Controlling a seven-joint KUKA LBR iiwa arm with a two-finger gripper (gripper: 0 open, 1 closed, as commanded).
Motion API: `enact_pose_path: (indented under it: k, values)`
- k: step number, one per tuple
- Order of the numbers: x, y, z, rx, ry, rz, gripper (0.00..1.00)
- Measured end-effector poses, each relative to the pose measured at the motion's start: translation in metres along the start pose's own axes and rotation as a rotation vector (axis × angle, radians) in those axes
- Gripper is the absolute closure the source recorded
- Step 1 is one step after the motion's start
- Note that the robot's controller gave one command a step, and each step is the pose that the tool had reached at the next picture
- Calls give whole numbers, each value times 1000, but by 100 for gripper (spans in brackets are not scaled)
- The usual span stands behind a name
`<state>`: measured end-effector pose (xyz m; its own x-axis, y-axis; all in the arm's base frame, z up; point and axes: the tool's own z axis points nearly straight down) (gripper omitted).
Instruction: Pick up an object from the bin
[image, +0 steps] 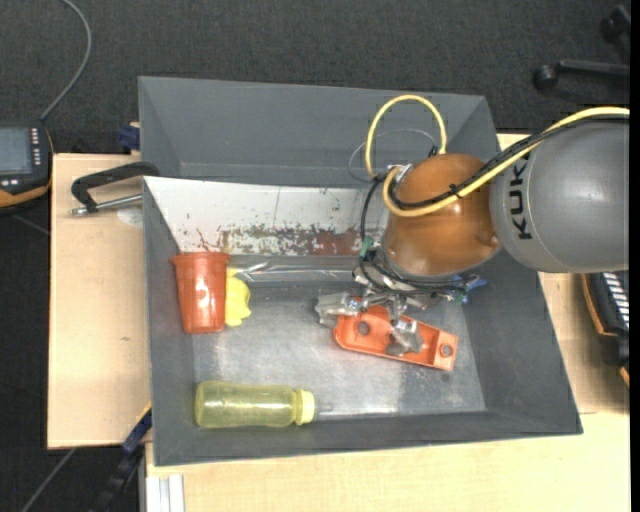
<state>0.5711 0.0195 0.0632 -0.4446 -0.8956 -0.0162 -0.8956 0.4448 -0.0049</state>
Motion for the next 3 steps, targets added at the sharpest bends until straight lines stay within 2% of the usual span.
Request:
enact_pose_path:
  k: [1,2,3]
  values:
    - [-11,-30,-11,7,-3,-368,100]
    - [-11,-30,-11,7,-3,-368,100]
    - [-3,-28,-39,9,-7,-371,100]
